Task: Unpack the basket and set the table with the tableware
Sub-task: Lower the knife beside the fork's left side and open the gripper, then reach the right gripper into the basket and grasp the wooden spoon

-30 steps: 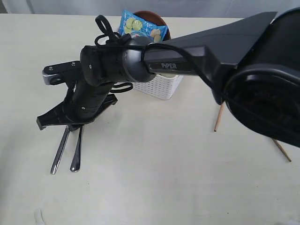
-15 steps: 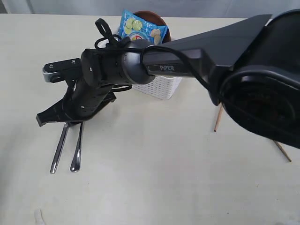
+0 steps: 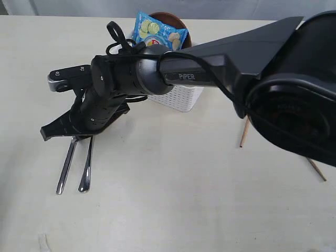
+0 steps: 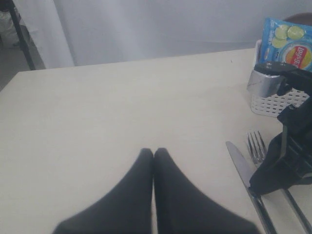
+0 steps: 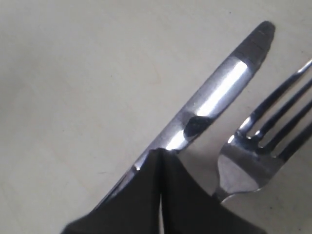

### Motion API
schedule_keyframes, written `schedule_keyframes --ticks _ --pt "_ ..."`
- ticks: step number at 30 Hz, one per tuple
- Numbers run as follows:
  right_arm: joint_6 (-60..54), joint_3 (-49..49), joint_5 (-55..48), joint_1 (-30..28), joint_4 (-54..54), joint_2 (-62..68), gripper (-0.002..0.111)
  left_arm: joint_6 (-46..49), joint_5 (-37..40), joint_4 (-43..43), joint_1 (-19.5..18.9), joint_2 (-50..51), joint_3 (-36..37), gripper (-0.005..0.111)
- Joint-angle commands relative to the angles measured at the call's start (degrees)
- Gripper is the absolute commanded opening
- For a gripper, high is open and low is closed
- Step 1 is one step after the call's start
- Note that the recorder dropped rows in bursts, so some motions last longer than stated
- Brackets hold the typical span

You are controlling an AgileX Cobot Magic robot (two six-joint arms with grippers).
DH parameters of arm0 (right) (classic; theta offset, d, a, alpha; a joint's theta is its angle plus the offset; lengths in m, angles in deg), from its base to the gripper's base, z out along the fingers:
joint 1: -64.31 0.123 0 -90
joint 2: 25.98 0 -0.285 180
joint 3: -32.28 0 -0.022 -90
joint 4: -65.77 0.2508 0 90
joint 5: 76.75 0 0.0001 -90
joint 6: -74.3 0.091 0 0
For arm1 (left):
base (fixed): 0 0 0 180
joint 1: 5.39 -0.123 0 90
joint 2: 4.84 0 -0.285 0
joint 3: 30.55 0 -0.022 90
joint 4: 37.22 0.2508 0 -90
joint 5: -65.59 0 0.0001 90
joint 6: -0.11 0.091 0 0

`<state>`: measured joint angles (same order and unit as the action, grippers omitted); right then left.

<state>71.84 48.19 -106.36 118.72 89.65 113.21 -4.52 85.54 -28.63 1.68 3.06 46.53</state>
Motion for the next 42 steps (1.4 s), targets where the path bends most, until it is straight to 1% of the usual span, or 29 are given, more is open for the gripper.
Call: schedule_keyframes --ticks 1,7,11,14,17,21,26,29,33,42 --pt "-1.89 0.08 -0.74 -0.37 -1.06 -4.38 -0.001 -0.13 -0.03 -0.04 0.29 -0.11 0.13 0.000" --pt "-8.13 0.08 -5.01 -0.37 -1.06 -15.13 -0.001 -0.13 -0.03 -0.04 0.29 -0.11 0.13 0.000" --pt "-8.61 0.08 -6.63 -0.51 -6.50 -20.73 -0.001 -0.13 -0.03 -0.04 0.29 -0.11 0.13 0.000" --pt "-8.01 0.08 -8.89 -2.15 -9.96 -24.12 -0.001 -0.13 -0.03 -0.04 0.29 -0.11 0.13 0.000" --pt "-8.01 0.08 -11.06 -5.48 -12.53 -26.26 -0.001 -0.13 -0.03 -0.04 0.29 -0.11 0.13 0.000" --pt "-7.87 0.08 -12.35 -11.08 -15.49 -27.12 -0.001 -0.13 -0.03 -0.04 0.29 -0.11 0.13 0.000" --pt "-8.30 0.08 -16.06 -18.28 -15.39 -27.12 -0.001 -0.13 -0.03 -0.04 0.29 -0.11 0.13 0.000" --pt "-8.30 0.08 -18.67 -21.10 -14.89 -27.12 0.000 -0.13 -0.03 -0.04 0.29 -0.11 0.13 0.000" --pt "-8.30 0.08 -19.53 -22.80 -14.90 -26.72 0.000 -0.13 -0.03 -0.04 0.29 -0.11 0.13 0.000" --pt "-8.30 0.08 -16.21 -22.93 -16.51 -23.21 0.000 -0.13 -0.03 -0.04 0.29 -0.11 0.13 0.000"
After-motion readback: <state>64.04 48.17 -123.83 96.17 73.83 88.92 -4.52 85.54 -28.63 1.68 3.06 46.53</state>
